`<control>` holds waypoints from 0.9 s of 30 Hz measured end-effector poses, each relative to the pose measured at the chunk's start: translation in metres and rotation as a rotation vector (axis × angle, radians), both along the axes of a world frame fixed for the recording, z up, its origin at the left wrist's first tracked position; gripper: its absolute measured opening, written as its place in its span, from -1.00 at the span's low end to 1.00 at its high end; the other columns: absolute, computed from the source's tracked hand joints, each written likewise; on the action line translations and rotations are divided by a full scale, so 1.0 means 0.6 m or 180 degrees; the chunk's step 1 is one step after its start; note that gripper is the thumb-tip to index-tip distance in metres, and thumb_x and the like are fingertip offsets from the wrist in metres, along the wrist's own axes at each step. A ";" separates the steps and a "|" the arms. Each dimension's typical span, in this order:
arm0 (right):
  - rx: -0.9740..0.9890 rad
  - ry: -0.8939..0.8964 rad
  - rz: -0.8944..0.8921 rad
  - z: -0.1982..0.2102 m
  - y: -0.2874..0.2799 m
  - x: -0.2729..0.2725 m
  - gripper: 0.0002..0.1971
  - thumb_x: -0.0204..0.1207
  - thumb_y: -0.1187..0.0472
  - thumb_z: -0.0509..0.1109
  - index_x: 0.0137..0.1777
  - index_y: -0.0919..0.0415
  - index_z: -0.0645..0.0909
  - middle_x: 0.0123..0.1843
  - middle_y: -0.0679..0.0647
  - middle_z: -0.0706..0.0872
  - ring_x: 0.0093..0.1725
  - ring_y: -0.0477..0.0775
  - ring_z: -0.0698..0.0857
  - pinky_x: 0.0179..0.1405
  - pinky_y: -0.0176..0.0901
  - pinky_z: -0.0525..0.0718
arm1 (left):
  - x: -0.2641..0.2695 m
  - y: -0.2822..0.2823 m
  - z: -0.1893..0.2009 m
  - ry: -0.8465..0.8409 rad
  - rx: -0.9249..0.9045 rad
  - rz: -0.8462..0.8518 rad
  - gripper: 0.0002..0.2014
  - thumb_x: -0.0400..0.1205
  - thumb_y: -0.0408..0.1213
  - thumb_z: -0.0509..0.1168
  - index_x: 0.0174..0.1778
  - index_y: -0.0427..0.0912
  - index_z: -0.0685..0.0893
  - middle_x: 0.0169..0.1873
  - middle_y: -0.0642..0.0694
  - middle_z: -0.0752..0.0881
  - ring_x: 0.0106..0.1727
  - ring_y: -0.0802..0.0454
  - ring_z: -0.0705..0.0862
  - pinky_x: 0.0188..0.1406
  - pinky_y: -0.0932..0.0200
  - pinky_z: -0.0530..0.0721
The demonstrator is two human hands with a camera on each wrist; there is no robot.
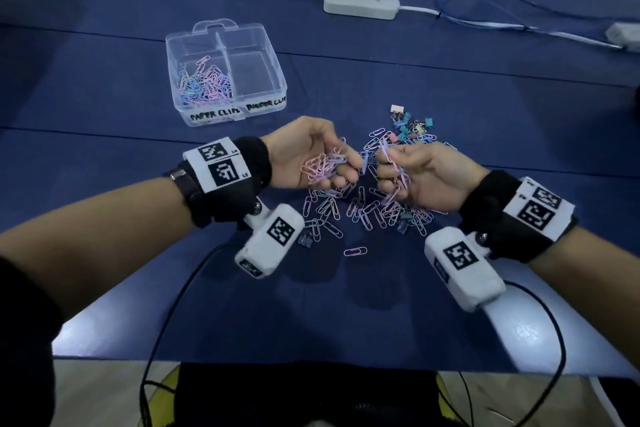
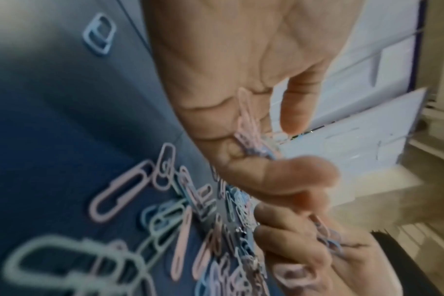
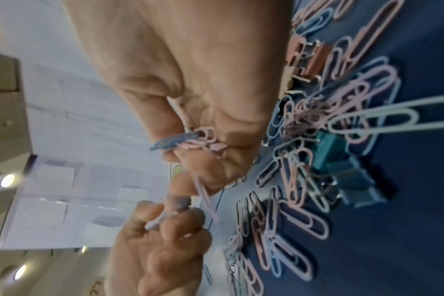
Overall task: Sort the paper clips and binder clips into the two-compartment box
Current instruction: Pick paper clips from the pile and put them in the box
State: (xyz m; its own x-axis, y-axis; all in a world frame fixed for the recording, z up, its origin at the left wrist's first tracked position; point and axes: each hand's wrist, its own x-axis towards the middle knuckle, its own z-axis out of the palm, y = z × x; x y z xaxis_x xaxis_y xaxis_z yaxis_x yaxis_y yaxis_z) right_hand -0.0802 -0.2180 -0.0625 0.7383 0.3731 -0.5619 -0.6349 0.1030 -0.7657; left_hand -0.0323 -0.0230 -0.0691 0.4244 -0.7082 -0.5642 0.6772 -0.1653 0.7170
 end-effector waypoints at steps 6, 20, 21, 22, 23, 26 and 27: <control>0.0295 0.0350 -0.0146 0.004 -0.002 0.003 -0.89 0.26 0.23 0.13 -0.44 0.21 0.38 -0.48 0.07 0.49 -0.63 -0.09 0.41 -0.76 -0.40 0.35 | -0.006 -0.002 -0.001 0.0577 -0.0052 0.0351 -0.52 0.70 -0.19 -0.01 -0.13 -0.47 0.72 -0.23 -0.36 0.80 -0.27 -0.16 0.84 -0.27 0.11 0.80; -0.1327 -0.0658 0.0482 0.019 0.043 0.018 -0.74 0.65 0.34 0.10 -0.21 0.20 0.56 -0.59 -0.05 0.48 -0.75 -0.23 0.25 -0.82 -0.47 0.16 | 0.066 0.108 0.070 -0.0131 0.0057 0.2289 -0.77 0.71 -0.53 0.00 -0.15 -0.29 0.51 -0.35 -0.10 0.60 -0.49 0.16 0.65 -0.51 0.39 0.69; -0.1818 -0.0966 0.0711 0.021 0.052 0.014 -0.72 0.67 0.31 0.07 -0.20 0.17 0.56 -0.57 -0.07 0.40 -0.75 -0.23 0.23 -0.73 -0.49 0.16 | 0.076 0.123 0.073 -0.0095 0.0088 0.2572 -0.78 0.71 -0.49 0.02 -0.20 -0.25 0.49 -0.35 -0.07 0.52 -0.48 0.18 0.55 -0.55 0.39 0.63; -0.2432 -0.1379 0.1003 0.022 0.062 0.009 -0.70 0.68 0.27 0.05 -0.19 0.15 0.57 -0.53 -0.08 0.37 -0.72 -0.20 0.28 -0.62 -0.47 0.18 | 0.084 0.137 0.077 -0.0072 0.0169 0.2824 -0.78 0.71 -0.46 0.04 -0.25 -0.22 0.45 -0.35 -0.04 0.46 -0.46 0.20 0.46 -0.56 0.40 0.57; -0.3027 -0.1856 0.1306 0.022 0.070 0.006 -0.69 0.68 0.23 0.04 -0.18 0.13 0.58 -0.50 -0.09 0.38 -0.64 -0.20 0.36 -0.51 -0.41 0.20 | 0.091 0.148 0.077 -0.0093 0.0245 0.3034 -0.76 0.71 -0.42 0.04 -0.29 -0.20 0.42 -0.35 -0.02 0.41 -0.45 0.19 0.38 -0.53 0.41 0.50; -0.3774 -0.2596 0.1880 0.026 0.089 -0.002 -0.71 0.68 0.15 0.03 -0.13 0.11 0.56 -0.34 -0.08 0.49 -0.32 -0.11 0.49 -0.22 -0.17 0.34 | 0.101 0.165 0.084 -0.0258 0.0399 0.3400 -0.83 0.72 -0.29 0.01 -0.19 -0.18 0.39 -0.17 -0.03 0.41 -0.32 0.11 0.34 -0.35 0.33 0.45; -0.3682 -0.2598 0.2060 0.024 0.091 -0.001 -0.73 0.68 0.17 0.03 -0.09 0.11 0.56 -0.22 -0.04 0.51 -0.20 -0.03 0.52 -0.13 -0.19 0.36 | 0.107 0.167 0.083 -0.0307 0.0441 0.3439 -0.87 0.71 -0.23 0.02 -0.02 -0.18 0.43 0.01 -0.07 0.45 -0.19 0.06 0.42 -0.22 0.26 0.51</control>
State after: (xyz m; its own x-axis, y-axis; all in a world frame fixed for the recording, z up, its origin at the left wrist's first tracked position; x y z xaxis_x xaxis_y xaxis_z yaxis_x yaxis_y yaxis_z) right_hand -0.0811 -0.1635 -0.0483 0.8663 0.4001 -0.2990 0.2767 -0.8828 -0.3797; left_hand 0.0316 0.0772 -0.0191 0.8305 0.1318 -0.5412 0.4553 0.3991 0.7959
